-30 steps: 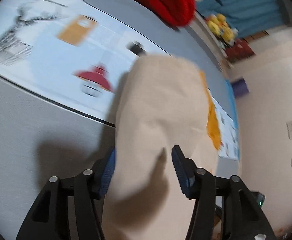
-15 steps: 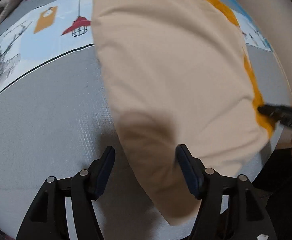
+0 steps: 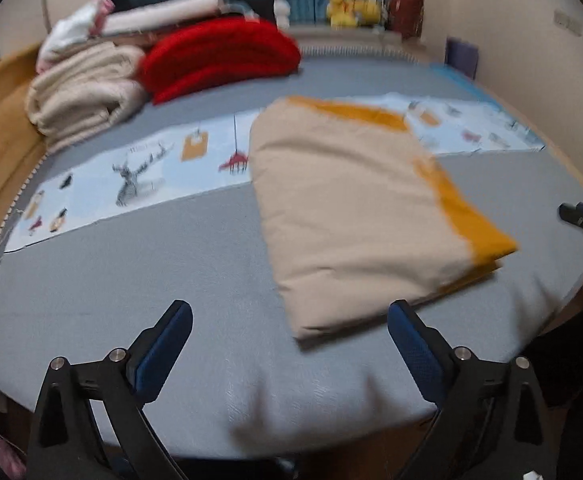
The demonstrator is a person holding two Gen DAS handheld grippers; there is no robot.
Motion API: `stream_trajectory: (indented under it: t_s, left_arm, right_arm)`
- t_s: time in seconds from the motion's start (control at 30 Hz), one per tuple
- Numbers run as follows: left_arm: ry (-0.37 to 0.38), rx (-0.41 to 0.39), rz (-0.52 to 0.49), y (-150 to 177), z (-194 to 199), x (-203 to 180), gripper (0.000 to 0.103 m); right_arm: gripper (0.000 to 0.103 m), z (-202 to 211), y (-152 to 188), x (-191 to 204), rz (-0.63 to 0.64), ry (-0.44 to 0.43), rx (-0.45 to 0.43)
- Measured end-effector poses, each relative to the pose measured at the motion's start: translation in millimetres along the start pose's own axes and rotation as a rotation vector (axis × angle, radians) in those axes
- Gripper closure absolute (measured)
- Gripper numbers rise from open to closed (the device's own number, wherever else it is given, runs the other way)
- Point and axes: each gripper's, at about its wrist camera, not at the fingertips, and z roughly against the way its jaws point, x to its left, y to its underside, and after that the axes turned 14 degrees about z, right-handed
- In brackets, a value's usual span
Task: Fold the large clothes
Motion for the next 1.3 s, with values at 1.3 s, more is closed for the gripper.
stream_trajectory:
  t_s: [1.3]
  left_arm:
    - [0.024, -0.070, 0.208, 53, 63, -25, 0.001]
  right_arm:
    - [0.000, 86, 42, 110, 0.109, -0.083, -0.173]
